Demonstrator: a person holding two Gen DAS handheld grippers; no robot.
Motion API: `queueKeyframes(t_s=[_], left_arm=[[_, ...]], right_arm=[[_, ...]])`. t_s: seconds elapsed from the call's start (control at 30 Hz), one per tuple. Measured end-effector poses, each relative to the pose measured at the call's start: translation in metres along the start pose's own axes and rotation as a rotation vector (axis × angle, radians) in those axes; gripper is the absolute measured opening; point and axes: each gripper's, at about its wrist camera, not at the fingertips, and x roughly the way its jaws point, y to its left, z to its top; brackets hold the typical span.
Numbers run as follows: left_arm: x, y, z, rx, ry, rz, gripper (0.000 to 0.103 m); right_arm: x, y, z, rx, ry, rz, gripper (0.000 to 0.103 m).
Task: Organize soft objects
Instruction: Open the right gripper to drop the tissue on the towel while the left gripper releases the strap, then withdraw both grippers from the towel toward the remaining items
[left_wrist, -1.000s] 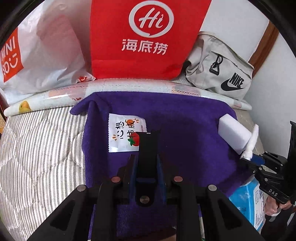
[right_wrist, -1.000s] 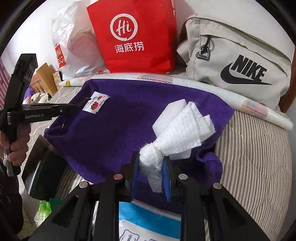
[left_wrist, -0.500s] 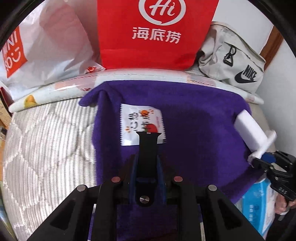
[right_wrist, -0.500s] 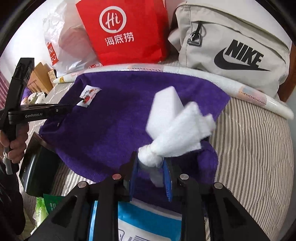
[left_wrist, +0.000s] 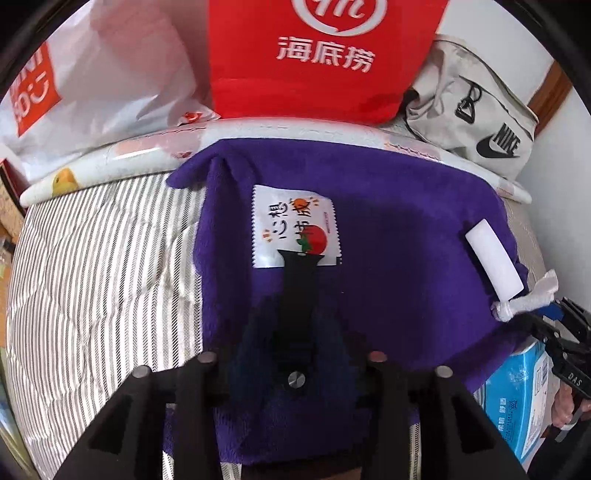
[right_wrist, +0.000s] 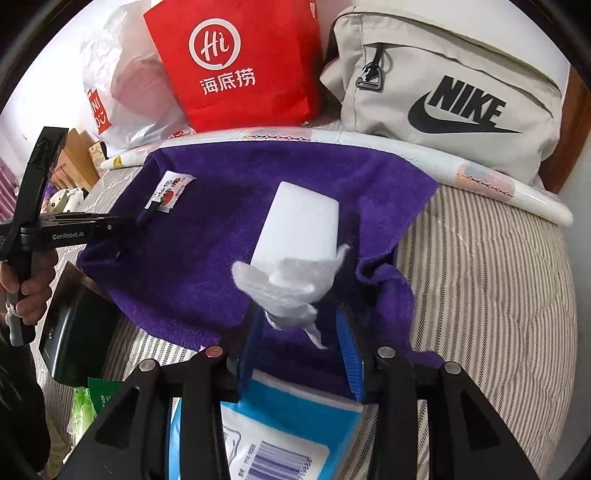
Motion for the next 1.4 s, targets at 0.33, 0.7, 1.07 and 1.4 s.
queueKeyframes(t_s=[0.33,0.7,1.07,1.4], left_arm=[[-0.034,0.004,-0.020,-0.006,-0.027,0.026,0.040],[-0.091,-0.004,-0.070,0.018,-0.108,0.037,0.040],[-0.121,-0.023,-0.140,0.016,-0.101,-0.009,0.040],[-0.137,-0.027,-0.191,0.014,-0.115,-0.040,0.042]], right_arm=[[-0.030,0.003,-0.011,0.015,-0.046,-0.029,0.048],[-0.086,0.023,-0.046,0.031,-0.130,-0.006,0.048],[-0.130,0.061,-0.110,-0.001,-0.185,0.019,0.049],[-0.134,0.098,-0.167,-0.071,-0.191,0.039,0.039]])
